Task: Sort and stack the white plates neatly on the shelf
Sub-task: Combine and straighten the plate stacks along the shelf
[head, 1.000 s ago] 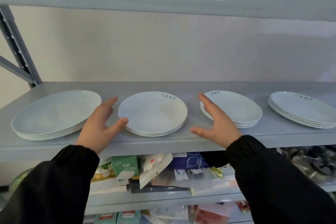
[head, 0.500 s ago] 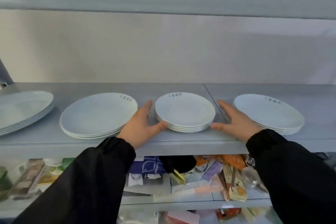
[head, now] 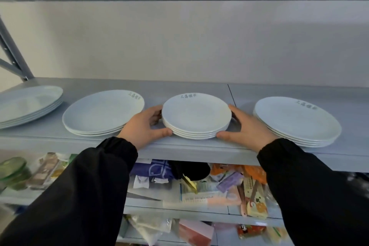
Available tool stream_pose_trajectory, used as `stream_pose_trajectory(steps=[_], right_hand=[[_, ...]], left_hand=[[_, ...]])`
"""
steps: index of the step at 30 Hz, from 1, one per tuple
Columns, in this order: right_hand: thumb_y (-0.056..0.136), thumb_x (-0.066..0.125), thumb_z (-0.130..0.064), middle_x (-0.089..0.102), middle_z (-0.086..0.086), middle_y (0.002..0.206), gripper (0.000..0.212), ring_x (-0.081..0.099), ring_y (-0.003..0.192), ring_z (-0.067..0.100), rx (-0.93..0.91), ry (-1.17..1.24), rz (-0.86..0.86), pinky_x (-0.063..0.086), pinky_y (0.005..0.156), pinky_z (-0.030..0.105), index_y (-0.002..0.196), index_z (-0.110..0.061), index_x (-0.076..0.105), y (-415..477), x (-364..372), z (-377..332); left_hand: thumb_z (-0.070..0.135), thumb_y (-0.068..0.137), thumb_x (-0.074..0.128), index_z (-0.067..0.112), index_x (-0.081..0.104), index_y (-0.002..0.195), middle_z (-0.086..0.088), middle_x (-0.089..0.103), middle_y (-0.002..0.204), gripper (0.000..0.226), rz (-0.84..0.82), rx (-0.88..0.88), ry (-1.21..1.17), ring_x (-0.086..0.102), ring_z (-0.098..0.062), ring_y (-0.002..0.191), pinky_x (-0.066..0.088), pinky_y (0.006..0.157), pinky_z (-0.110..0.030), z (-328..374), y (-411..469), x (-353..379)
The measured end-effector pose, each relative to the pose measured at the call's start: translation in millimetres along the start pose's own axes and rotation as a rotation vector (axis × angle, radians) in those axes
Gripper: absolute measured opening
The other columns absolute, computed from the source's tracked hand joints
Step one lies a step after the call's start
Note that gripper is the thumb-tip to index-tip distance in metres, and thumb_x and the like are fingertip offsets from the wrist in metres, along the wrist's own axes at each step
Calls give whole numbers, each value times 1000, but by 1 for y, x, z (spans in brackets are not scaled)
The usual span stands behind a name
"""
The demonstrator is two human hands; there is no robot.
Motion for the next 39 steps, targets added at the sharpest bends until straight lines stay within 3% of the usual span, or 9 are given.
stream_pose_trajectory(steps=[6,11,14,17,23,29,32,35,39], right_hand=[[60,82,-62,55,-13,131,87,49,114,3,9,-13,67,41,89,25,134,-32,46,-2,1,5],[53,76,-75,54,-9,132,96,51,117,9,41,-46,52,46,94,31,132,-32,45,0,1,8],[52,74,-78,55,-10,130,96,52,116,9,39,-63,57,48,97,37,131,-32,46,0,1,8],[56,76,-74,55,-10,130,94,51,114,9,31,-76,61,47,97,34,133,-32,45,-1,2,5],[61,73,-73,53,-10,135,95,51,117,9,44,-155,67,46,100,35,140,-35,38,-8,4,-6],[64,71,-73,53,-10,135,93,51,119,10,66,-185,54,44,98,33,141,-37,34,-15,3,-19],[64,69,-75,50,-7,139,96,49,125,14,72,-223,64,44,101,35,143,-37,30,-22,1,-20],[71,69,-69,37,-3,152,101,38,136,15,42,-280,83,31,108,28,151,-32,21,-43,-4,-16],[77,65,-63,40,-7,148,85,37,135,9,-89,-292,191,26,106,18,148,-31,32,-75,-39,4]], left_hand=[[42,64,88,34,50,136,15,60,130,81,22,-4,26,55,-1,120,42,107,-29,2,-4,2],[44,67,86,31,46,139,12,57,134,83,3,25,83,52,0,122,41,108,-29,2,-5,3],[55,65,83,32,42,143,10,55,139,92,-27,38,103,51,-3,125,40,109,-31,3,-3,3],[66,65,76,40,38,144,13,52,142,92,-54,81,157,49,-4,129,41,109,-34,2,-2,1],[69,69,71,43,31,145,11,52,142,90,-59,105,235,50,-11,128,44,105,-39,-1,-1,0],[77,69,64,44,28,146,7,56,137,91,-59,109,296,53,-12,121,45,99,-35,-5,-3,-1],[77,73,59,33,26,151,5,45,148,95,-5,80,280,45,-15,132,39,106,-35,-3,-5,-1],[73,79,54,31,27,152,6,37,154,89,91,47,191,39,-16,138,36,109,-36,0,-13,-1],[60,89,53,34,32,149,6,41,149,69,238,115,78,42,-11,132,37,99,-30,32,-25,19]])
Point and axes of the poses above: each hand's wrist, its own y-axis towards the middle knuckle, its own x-axis out of the palm, z = x × y, the point moved 1 cm from there along y, towards the middle knuckle
